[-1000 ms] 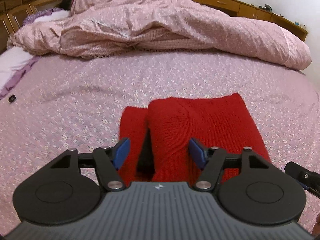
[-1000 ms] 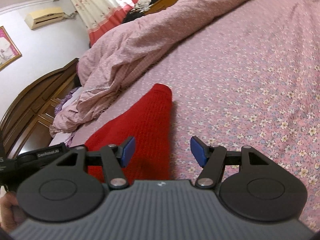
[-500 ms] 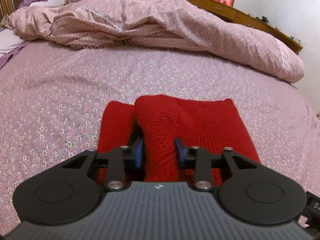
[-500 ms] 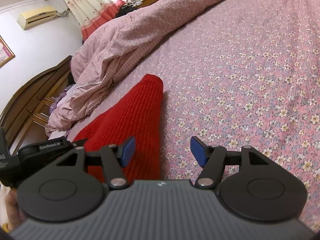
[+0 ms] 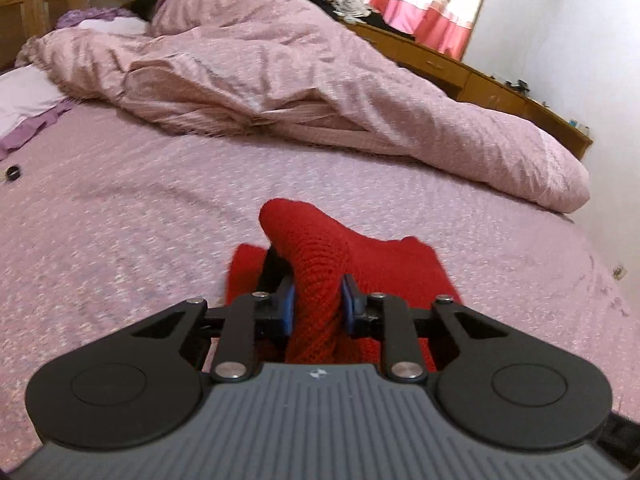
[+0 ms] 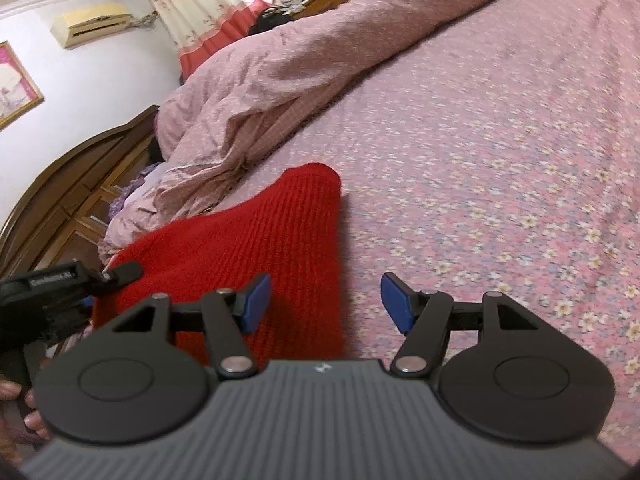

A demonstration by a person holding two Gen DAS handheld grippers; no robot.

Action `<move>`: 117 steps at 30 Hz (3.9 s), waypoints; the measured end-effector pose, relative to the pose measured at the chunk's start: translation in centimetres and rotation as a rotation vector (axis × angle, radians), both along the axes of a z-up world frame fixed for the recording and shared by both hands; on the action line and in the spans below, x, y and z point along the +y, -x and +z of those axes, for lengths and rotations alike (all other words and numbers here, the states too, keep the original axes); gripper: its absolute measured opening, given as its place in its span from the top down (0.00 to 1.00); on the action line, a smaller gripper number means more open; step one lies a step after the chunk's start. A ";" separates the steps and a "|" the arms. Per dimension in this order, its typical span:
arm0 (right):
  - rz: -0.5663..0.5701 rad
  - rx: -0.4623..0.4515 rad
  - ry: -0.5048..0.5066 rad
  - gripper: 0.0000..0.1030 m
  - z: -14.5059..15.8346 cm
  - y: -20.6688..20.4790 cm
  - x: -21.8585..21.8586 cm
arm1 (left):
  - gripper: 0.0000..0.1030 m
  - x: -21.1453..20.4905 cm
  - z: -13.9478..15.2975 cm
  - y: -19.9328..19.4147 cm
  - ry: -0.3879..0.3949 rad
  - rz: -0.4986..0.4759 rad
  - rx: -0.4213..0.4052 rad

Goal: Fold small clothes

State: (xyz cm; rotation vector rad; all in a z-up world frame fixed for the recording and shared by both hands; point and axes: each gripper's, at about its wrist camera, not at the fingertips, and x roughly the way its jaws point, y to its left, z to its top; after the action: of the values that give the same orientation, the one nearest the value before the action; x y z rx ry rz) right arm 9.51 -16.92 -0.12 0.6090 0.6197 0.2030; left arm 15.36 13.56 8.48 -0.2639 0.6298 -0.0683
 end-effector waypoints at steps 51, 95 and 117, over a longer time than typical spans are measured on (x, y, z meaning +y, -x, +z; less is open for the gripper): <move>0.206 0.113 -0.151 0.17 -1.4 -4.8 1.2 | 0.26 5.1 -5.9 0.2 0.190 -0.001 0.185; 0.235 0.068 -0.402 0.43 0.8 -3.9 -3.6 | 0.24 0.7 -6.3 0.2 0.409 -0.209 0.197; 0.099 0.189 -0.187 0.39 -2.1 1.9 -10.4 | 0.23 -9.5 -5.5 4.0 0.111 -0.325 0.249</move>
State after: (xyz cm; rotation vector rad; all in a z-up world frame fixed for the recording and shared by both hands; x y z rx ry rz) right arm 7.65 -27.36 -2.18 0.7847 0.8209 0.3011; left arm 11.31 4.10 2.96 -0.2779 0.9150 -0.3887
